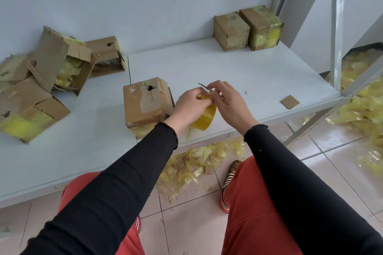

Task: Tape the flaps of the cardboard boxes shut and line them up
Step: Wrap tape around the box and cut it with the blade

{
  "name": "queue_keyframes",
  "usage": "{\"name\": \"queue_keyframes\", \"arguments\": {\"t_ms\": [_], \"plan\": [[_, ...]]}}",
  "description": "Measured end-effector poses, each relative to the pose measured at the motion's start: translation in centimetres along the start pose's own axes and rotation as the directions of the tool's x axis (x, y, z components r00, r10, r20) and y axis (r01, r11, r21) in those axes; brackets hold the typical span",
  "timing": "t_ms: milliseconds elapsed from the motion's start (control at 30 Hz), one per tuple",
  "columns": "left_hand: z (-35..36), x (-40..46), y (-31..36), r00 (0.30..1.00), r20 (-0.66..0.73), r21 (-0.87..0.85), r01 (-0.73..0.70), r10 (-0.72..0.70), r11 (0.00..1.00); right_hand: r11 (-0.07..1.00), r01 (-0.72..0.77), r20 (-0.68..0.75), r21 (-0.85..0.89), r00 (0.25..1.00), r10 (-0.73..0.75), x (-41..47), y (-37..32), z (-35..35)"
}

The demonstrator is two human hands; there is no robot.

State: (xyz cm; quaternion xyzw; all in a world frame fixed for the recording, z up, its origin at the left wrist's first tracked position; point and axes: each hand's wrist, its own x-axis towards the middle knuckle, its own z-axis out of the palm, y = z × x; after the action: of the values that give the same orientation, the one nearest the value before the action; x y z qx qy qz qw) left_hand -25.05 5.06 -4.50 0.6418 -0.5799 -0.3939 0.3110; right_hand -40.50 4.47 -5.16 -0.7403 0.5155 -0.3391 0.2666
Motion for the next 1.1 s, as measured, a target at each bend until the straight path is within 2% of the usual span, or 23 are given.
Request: {"name": "queue_keyframes", "arguments": {"t_ms": [100,200,300,400,533,633,733,800,867,933,1000,1033,1100], "plan": [[-0.6,-2.3,0.7,0.999,-0.036,-0.19,-0.011,0.004,0.982,0.994,0.063,-0.015,0.087,0.998,-0.062,-0.5,-0.8,-0.2],[-1.4,-4.4,2.1,0.999,-0.039,-0.222,-0.023,0.014,0.975,0.987,0.095,-0.058,0.132,0.994,-0.088,-0.6,-1.4,-0.7],[-3.5,-6.5,2.6,0.998,-0.067,-0.325,-0.039,0.017,0.945,0.97,-0.011,-0.165,0.242,0.985,0.053,-0.3,-1.1,-2.6],[-6.7,-8.0,2.5,0.989,-0.146,-0.457,-0.088,0.022,0.885,0.942,-0.039,-0.137,0.335,0.987,0.089,-1.4,-1.8,-3.4],[-10.6,-8.5,2.4,0.923,-0.346,-0.277,-0.271,0.167,0.922,0.897,0.029,0.048,0.442,0.997,-0.056,-4.4,-6.2,-0.4],[-12.7,-8.4,2.0,0.912,-0.337,-0.276,-0.334,0.235,0.901,0.885,0.051,0.122,0.463,0.985,-0.12,-5.6,-9.1,1.4],[-14.2,-8.3,1.6,0.937,-0.296,-0.336,-0.286,0.188,0.897,0.808,-0.021,0.06,0.589,0.998,-0.018,-5.9,-11.4,2.3],[-14.6,-8.2,1.0,0.952,-0.271,-0.377,-0.243,0.144,0.894,0.819,-0.062,0.02,0.57,0.998,0.062,-5.9,-12.3,2.8],[-14.9,-8.1,0.3,0.961,-0.253,-0.405,-0.209,0.111,0.89,0.882,0.007,0.007,0.471,1.0,-0.012,-6.2,-12.4,3.1],[-14.9,-8.0,-0.2,0.968,-0.239,-0.439,-0.177,0.075,0.881,0.911,0.099,0.102,0.4,0.983,-0.152,-6.9,-12.6,3.3],[-14.8,-7.6,-0.6,0.975,-0.219,-0.468,-0.137,0.036,0.873,0.911,0.142,0.247,0.387,0.936,-0.251,-7.7,-12.9,3.8],[-14.7,-7.3,-0.8,0.978,-0.208,-0.464,-0.121,0.025,0.877,0.917,0.153,0.278,0.368,0.923,-0.266,-8.1,-13.0,4.3],[-14.8,-6.6,-1.1,0.98,-0.197,-0.42,-0.101,0.017,0.902,0.927,0.088,0.25,0.365,0.95,-0.189,-8.9,-13.1,5.5]]}}
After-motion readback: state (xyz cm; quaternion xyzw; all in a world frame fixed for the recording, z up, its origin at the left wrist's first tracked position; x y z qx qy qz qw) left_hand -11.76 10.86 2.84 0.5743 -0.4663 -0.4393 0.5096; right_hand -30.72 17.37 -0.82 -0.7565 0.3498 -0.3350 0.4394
